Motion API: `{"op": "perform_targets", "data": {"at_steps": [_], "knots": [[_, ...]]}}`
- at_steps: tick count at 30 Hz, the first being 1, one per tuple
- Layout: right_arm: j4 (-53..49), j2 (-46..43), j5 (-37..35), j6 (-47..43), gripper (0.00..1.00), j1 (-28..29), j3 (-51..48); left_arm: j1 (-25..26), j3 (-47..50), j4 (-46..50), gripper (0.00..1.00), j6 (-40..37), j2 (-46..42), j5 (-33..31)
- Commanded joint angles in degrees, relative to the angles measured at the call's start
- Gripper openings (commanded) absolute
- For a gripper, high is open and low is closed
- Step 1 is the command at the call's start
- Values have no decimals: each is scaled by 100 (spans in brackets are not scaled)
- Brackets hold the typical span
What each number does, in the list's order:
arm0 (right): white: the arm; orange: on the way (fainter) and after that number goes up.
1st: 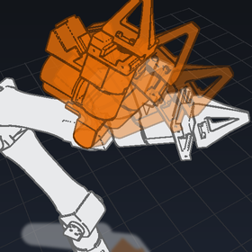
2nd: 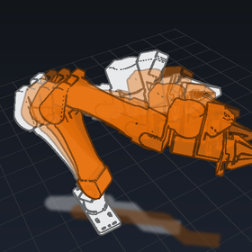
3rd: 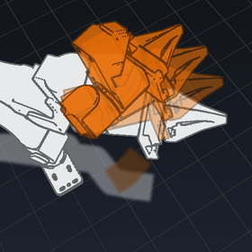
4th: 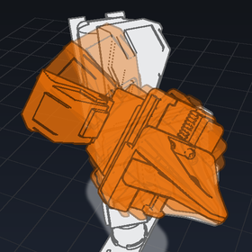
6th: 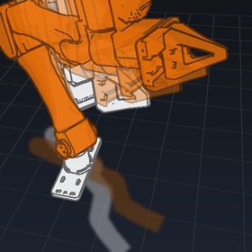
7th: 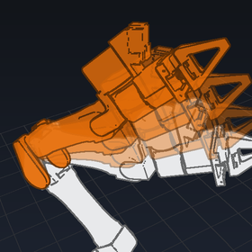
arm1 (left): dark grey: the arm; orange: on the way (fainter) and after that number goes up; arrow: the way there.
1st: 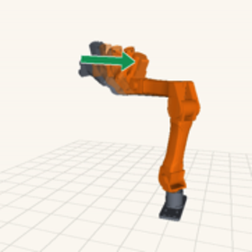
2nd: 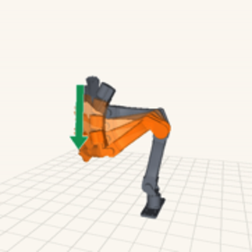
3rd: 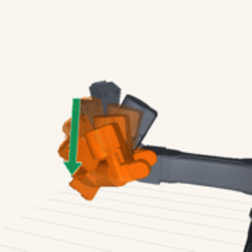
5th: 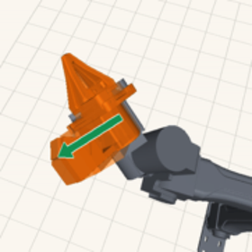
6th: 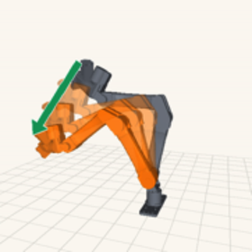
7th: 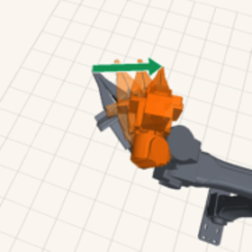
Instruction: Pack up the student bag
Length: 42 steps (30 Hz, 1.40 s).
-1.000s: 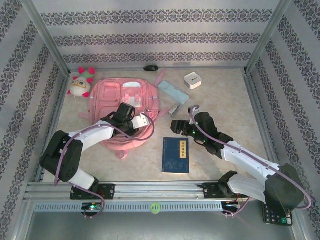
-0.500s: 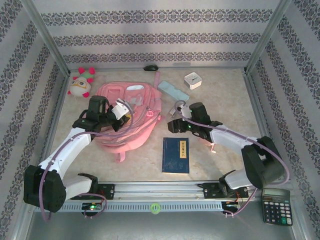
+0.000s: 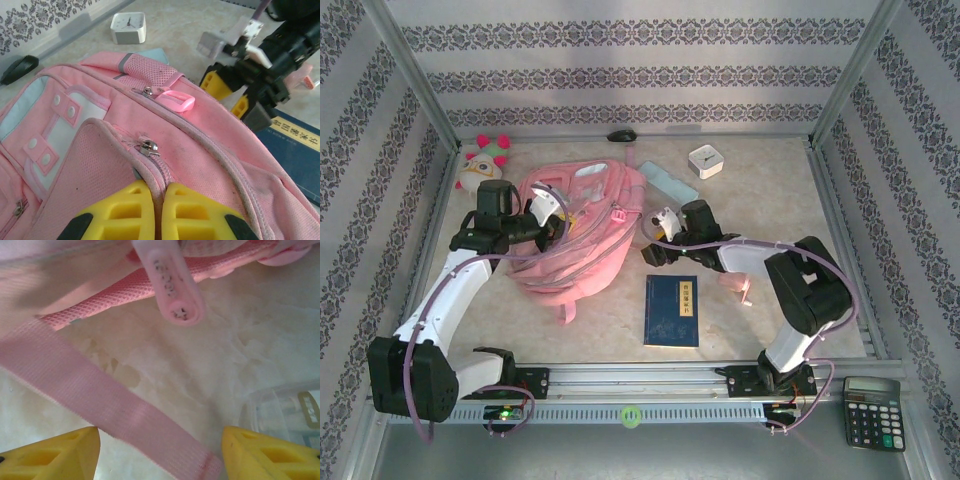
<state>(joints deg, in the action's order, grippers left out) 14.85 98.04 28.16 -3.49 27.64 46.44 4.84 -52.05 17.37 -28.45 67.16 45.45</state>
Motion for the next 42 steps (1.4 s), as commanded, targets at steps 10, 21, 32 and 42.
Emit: {"op": "perform_targets", "data": {"at_steps": [10,21,32,42], "knots": [[980,430,874,-381,61,-83,487,-91,-256,-117,0,-355,-124,818],[1017,13,1260,-535,3,-147,120,-89,-175,-481,0,-30,-118,-74],[145,-596,964,-207,0,158,63,151,192,-716,0,717,-505,-1827],[-1344,-666,629,544,0,815,667,1414,449,-1071,0,1827,-586,-3867]]}}
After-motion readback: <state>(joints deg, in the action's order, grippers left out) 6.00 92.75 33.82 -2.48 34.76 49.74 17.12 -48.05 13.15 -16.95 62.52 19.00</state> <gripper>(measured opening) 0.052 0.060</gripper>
